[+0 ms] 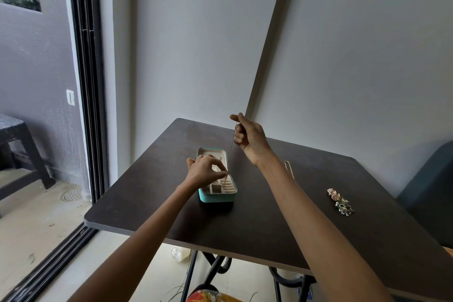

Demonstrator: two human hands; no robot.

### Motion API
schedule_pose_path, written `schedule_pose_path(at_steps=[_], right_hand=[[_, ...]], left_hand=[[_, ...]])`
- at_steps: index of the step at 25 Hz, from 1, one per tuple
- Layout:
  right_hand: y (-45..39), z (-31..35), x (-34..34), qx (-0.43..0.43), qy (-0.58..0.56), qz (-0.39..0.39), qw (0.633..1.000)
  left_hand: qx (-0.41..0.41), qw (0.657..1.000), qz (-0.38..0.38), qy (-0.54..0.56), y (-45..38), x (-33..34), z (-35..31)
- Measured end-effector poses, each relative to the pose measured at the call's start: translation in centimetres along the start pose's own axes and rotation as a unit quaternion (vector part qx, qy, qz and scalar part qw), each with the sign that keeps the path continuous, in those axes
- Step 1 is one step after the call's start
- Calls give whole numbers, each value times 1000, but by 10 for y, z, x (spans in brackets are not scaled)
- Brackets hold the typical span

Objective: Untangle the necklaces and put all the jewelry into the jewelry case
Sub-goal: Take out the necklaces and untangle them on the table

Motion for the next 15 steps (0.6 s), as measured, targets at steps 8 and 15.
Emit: schedule_pose_path(at_steps=[8, 15], right_hand=[[-1, 2, 2, -2, -1, 0, 1000], [1, 0, -2, 0, 8, -8, 1000]], left_hand=[[16, 1000, 18, 11, 2, 4, 0], [8, 998, 17, 53, -1, 2, 5]])
Point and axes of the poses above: each hand's wrist, its own y-axis away from the middle knuckle, its own x-axis out of the palm, z = x × y, the point moved 4 cm from there along -y, towards the middle knuckle, and after that the axes turned 3 degrees about -z, right-handed, at the moved point
